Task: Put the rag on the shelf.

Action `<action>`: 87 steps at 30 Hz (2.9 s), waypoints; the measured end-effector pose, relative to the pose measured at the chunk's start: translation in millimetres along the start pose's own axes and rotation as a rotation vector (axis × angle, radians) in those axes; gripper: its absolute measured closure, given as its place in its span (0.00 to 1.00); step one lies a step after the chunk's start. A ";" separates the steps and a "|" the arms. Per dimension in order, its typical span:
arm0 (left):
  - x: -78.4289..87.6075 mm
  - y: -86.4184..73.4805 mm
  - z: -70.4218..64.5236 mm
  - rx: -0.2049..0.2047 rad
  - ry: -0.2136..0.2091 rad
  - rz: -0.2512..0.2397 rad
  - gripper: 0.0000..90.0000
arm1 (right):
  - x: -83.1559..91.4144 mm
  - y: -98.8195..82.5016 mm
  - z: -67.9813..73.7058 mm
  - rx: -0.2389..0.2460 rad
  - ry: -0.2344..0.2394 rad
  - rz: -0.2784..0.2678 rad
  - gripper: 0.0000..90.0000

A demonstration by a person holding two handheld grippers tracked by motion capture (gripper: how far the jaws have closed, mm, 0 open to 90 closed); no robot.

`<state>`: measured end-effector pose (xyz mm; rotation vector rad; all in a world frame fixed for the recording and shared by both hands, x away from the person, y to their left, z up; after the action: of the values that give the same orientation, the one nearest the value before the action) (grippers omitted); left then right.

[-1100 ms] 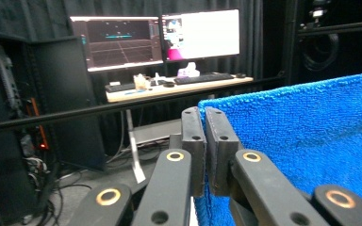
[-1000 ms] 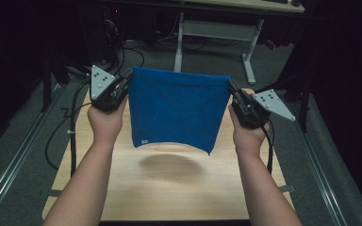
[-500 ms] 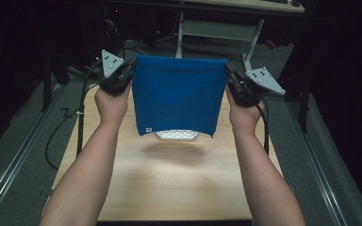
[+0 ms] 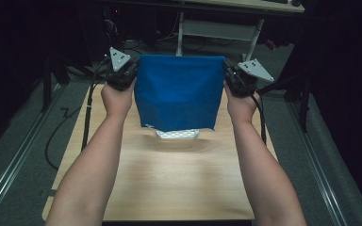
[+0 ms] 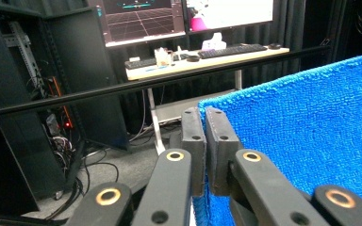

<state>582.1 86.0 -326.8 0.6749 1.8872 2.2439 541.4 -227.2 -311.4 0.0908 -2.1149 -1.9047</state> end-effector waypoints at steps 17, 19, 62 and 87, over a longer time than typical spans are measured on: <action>-42.0 -77.7 5.0 0.027 -0.042 0.222 0.97 | -42.0 -53.7 4.6 0.103 0.019 0.186 0.99; -45.7 -91.2 4.2 0.029 -0.060 0.249 0.97 | -46.4 -64.8 4.5 0.103 0.025 0.211 0.99; -44.5 -197.6 -31.7 0.088 -0.228 0.460 0.94 | -42.9 -195.7 15.7 -0.064 0.105 0.398 0.98; -12.3 -195.6 -14.5 0.130 -0.144 0.443 0.62 | -5.9 -182.3 -16.3 -0.087 0.022 0.391 0.71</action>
<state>551.5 109.0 -519.6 1.3533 1.9779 2.2377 524.4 -263.8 -490.1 -0.2968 -1.8644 -1.7447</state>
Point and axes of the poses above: each handheld gripper's, and its own axes: x roughly backward along the jaws, y roughly out of its top, z roughly to its left, the point moved 6 cm from there along -x, roughly forward along the jaws, and after that the axes turned 7 degrees about z, right-handed, at the moved point
